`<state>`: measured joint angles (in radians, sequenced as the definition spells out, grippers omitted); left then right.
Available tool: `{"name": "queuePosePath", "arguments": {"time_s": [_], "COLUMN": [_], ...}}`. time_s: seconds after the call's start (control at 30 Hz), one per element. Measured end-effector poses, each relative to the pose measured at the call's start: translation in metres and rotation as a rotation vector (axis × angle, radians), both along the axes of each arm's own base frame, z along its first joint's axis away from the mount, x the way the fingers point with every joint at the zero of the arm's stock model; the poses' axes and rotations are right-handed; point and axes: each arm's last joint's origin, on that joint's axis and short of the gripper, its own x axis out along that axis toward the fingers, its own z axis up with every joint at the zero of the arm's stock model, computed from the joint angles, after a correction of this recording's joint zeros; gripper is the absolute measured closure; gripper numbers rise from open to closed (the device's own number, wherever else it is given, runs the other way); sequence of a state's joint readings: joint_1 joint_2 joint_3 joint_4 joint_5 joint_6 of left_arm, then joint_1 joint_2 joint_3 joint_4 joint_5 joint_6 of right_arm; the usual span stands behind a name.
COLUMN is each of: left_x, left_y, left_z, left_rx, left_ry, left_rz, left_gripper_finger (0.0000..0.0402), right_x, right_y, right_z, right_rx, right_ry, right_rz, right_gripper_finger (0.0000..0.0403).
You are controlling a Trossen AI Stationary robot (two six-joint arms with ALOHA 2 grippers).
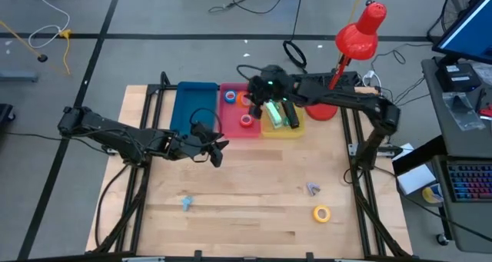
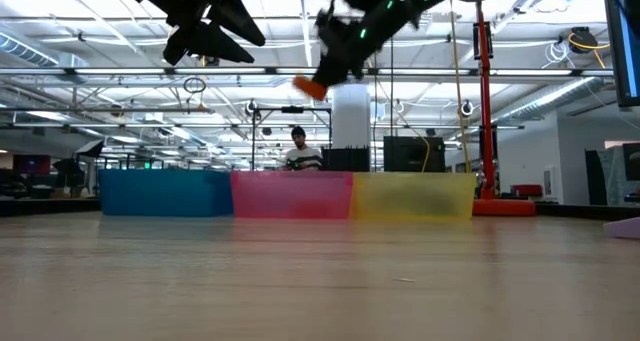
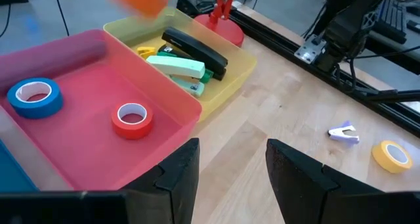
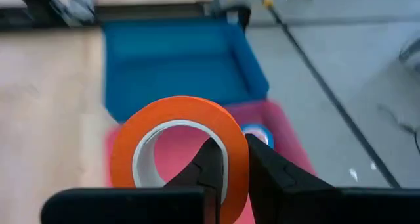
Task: Pick and place Stapler, Stapler remover, tape
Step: Put the orange tape into the pink bin
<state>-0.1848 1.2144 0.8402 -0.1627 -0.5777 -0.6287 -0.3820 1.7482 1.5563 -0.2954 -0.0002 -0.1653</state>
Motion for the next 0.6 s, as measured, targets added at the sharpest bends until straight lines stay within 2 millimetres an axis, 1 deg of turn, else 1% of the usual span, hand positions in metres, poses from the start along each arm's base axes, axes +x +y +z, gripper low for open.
{"name": "queuePosePath", "arguments": {"time_s": [0.1,0.17,0.27,0.4,0.53,0.6], "left_x": [0.0,0.0,0.0,0.0,0.0,0.0], "left_y": [0.0,0.0,0.0,0.0,0.002,0.004], "left_z": [0.0,0.0,0.0,0.0,0.0,0.0], "left_rx": [0.003,0.005,0.011,0.017,0.019,0.023], "left_ry": [0.001,0.002,0.006,0.009,0.01,0.012], "left_rz": [-0.002,-0.003,-0.006,-0.009,-0.001,0.004], "left_gripper_finger": [0.0224,0.0224,0.0224,0.0224,0.0224,0.0224], "right_x": [0.013,0.021,0.028,0.029,0.029,0.029], "right_y": [-0.019,-0.032,-0.05,-0.069,-0.08,-0.084], "right_z": [-0.028,-0.041,-0.061,-0.092,-0.108,-0.12], "right_rx": [0.03,0.039,0.068,0.109,0.174,0.197], "right_ry": [0.078,0.097,0.131,0.206,0.216,0.24], "right_rz": [-0.026,-0.036,-0.05,-0.085,-0.09,-0.102], "right_gripper_finger": [0.0371,0.0371,0.0371,0.0371,0.0371,0.0371]}}
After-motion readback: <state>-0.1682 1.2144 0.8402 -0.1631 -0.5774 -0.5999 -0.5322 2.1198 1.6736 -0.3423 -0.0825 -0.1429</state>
